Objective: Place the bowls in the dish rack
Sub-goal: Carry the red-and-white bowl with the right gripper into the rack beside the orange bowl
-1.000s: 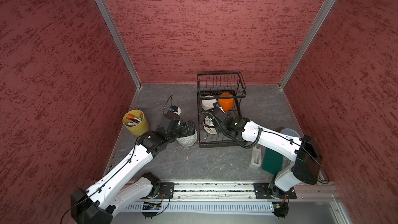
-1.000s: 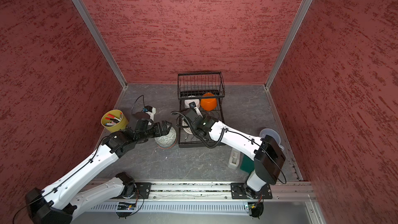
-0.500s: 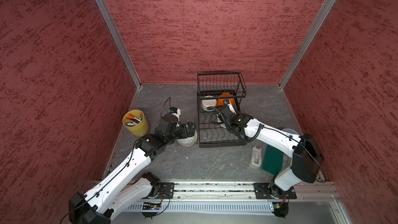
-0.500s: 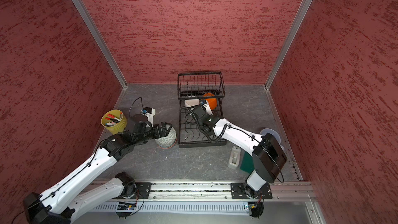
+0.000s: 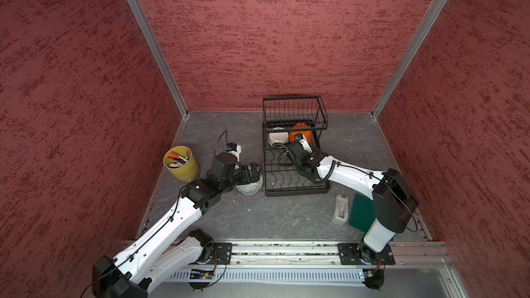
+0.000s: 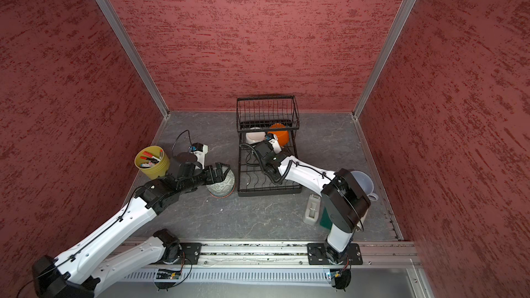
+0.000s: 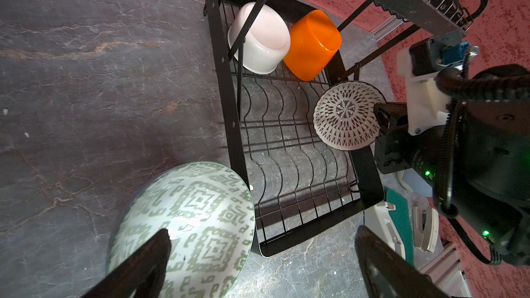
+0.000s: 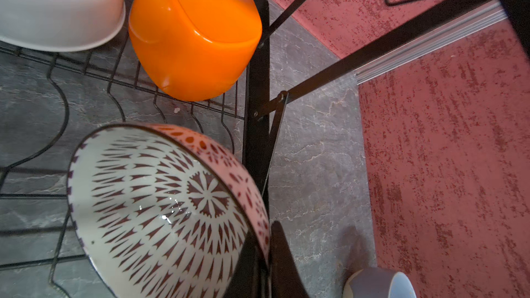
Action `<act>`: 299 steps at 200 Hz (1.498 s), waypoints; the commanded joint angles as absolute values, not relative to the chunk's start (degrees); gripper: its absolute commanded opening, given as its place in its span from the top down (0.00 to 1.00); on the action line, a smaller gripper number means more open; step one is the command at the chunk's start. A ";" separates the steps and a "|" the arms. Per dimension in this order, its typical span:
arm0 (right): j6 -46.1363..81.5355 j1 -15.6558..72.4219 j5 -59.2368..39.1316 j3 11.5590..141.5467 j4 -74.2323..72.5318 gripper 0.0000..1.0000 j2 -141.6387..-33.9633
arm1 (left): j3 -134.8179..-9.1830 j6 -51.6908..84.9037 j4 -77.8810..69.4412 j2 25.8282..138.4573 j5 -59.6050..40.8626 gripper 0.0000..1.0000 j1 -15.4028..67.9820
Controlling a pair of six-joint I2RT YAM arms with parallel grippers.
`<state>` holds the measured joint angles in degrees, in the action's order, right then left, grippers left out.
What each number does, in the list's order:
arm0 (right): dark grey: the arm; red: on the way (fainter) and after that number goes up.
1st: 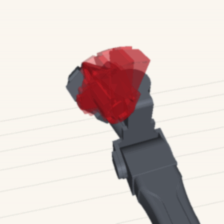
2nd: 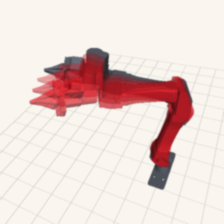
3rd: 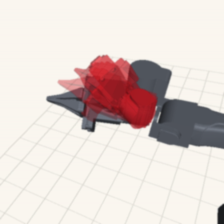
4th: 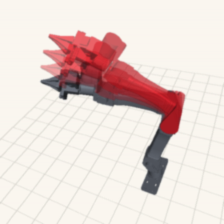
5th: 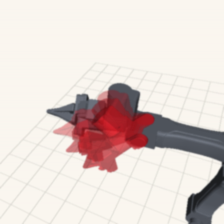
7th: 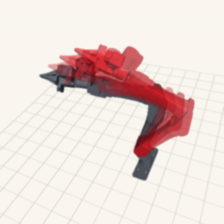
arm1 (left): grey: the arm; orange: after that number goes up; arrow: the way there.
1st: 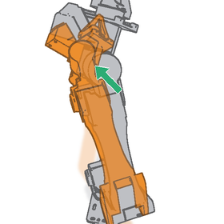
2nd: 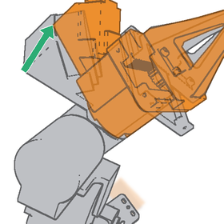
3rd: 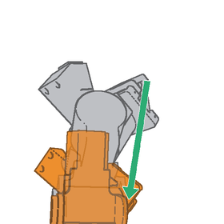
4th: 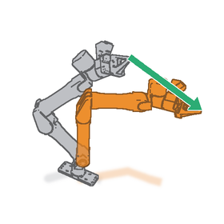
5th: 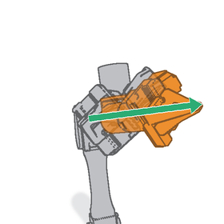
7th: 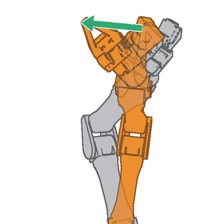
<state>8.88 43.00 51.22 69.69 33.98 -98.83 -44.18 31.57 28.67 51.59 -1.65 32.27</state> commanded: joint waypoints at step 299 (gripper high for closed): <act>-4.01 40.43 71.13 72.35 8.85 1.00 -110.19 | -43.72 29.53 29.27 49.60 -2.28 0.00 30.15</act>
<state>-3.55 40.88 67.18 70.06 13.45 -109.80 -43.92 30.52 28.71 50.43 -1.65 30.70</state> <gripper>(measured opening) 0.086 0.996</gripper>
